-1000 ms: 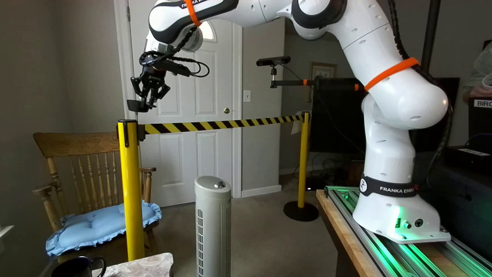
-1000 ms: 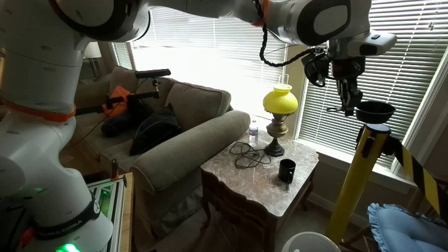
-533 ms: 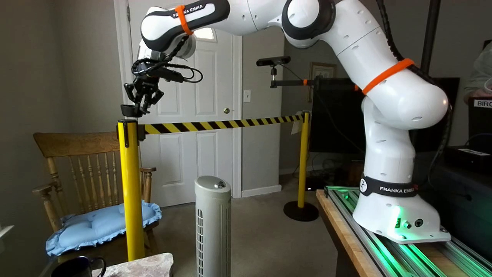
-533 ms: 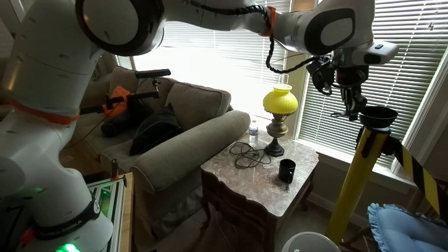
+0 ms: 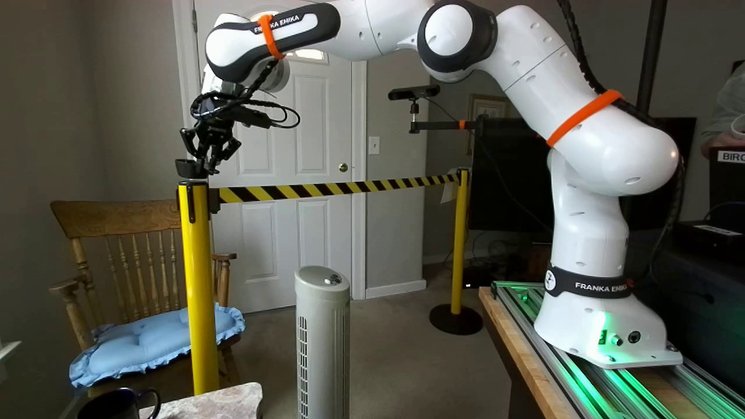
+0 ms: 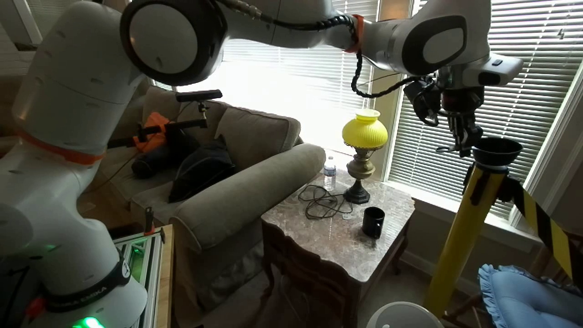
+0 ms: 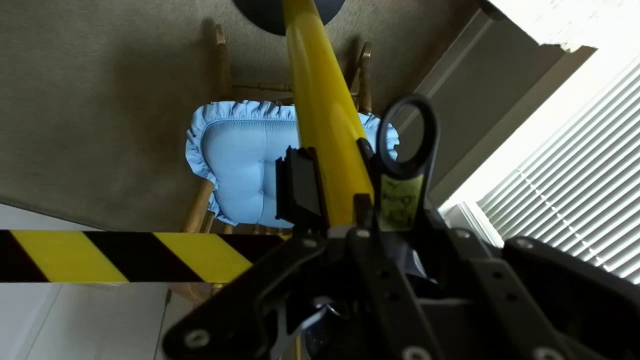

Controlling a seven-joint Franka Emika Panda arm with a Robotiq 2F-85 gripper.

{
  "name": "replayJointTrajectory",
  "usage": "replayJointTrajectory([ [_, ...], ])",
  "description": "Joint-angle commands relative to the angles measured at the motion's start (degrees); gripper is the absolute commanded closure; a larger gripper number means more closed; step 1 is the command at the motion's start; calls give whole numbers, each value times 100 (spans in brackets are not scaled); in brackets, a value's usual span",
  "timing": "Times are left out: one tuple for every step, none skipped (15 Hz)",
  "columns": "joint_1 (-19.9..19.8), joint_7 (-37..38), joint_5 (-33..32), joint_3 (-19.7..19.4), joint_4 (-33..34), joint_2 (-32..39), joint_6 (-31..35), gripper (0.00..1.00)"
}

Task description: Put the yellow cup on top of the pole on the left.

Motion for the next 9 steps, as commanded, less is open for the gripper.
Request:
replayJointTrajectory([
  [-17, -41, -16, 4, 496, 260, -358, 94],
  [-15, -29, -23, -1, 555, 297, -388, 94],
  [-29, -52, -5, 15, 615, 326, -439, 94],
  [-27, -45, -11, 11, 661, 354, -492, 94],
  [-36, -56, -2, 19, 712, 391, -542, 94],
  [-39, -40, 1, 17, 769, 436, -573, 94],
  [-46, -45, 7, 21, 816, 471, -612, 94],
  [-53, -47, 12, 24, 859, 510, -625, 94],
  [-42, -32, 7, 12, 868, 533, -616, 94],
])
